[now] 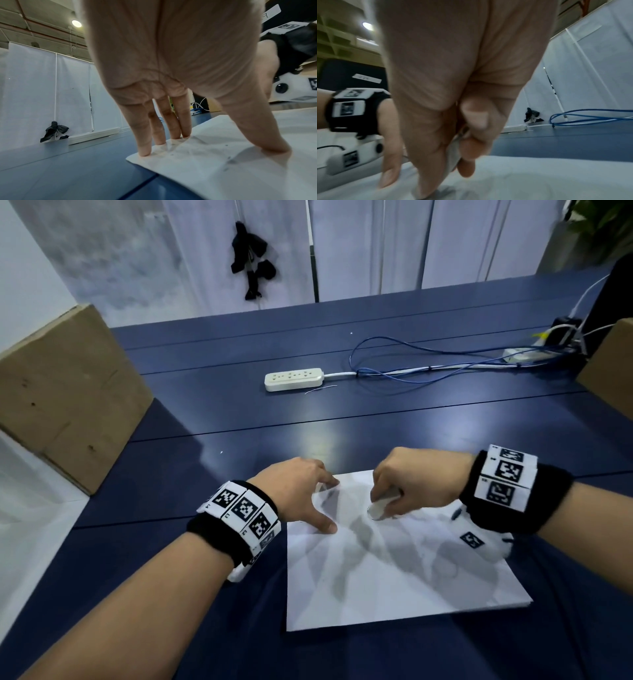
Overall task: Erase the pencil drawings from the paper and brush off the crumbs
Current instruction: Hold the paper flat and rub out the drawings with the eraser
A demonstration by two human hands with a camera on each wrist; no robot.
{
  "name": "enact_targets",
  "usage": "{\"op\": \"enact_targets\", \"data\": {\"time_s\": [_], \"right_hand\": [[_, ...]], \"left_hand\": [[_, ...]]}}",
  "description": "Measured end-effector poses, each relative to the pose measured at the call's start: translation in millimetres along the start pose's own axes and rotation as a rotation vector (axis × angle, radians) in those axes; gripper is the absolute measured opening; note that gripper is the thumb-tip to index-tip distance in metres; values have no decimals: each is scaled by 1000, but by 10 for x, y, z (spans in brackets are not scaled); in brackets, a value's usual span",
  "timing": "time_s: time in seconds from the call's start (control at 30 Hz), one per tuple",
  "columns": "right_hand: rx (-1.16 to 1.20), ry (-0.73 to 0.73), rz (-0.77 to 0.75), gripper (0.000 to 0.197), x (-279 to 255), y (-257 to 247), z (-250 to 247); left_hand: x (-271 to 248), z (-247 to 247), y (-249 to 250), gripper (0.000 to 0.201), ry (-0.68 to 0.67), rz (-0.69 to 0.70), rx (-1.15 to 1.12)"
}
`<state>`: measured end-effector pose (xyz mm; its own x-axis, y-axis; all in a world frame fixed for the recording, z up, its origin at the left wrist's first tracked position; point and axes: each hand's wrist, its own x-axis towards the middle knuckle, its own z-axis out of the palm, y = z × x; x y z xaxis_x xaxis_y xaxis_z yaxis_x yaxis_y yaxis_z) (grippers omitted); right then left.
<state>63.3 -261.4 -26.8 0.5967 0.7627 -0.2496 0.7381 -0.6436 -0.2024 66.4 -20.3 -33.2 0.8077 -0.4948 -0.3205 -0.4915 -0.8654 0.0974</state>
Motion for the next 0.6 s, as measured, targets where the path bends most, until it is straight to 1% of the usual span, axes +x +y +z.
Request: {"op": "enact_targets", "data": {"time_s": [0.03,0.13,0.17,0.2,0.23,0.27,0.33,0.37,0.43,0.47,0.53,0.6], "right_hand": [[-24,10,20,25,51,48,-33],[-60,115,105,42,158,217,-124],[-50,138,107,41,154,240,-117],[-32,140,92,34,134,229,-99],[7,118,62,27,84,192,-74],[56,71,27,25,19,132,-48],[150,-33,-21,30,-80,4,11],[161,-47,-18,35,-82,3,25],[103,22,41,45,0,121,-16],[54,67,96,44,58,210,-60],[18,134,180,33,100,320,-108],[-9,118,156,25,80,242,-88]], "left_hand": [[1,-6,8,78,-3,0,4],[-10,-11,10,77,1,2,-6],[-10,-11,10,78,2,2,-10],[-11,-11,7,79,2,0,-12],[-7,-12,7,79,1,-3,-12],[3,-8,6,81,0,-5,-13],[12,-10,3,84,-4,-7,-17],[20,-8,6,84,-7,-6,-19],[32,-10,5,83,-4,-4,-18],[33,-11,-3,83,-1,-5,-17],[41,-10,-1,84,3,1,-12],[51,-12,-3,83,7,10,-5]]}}
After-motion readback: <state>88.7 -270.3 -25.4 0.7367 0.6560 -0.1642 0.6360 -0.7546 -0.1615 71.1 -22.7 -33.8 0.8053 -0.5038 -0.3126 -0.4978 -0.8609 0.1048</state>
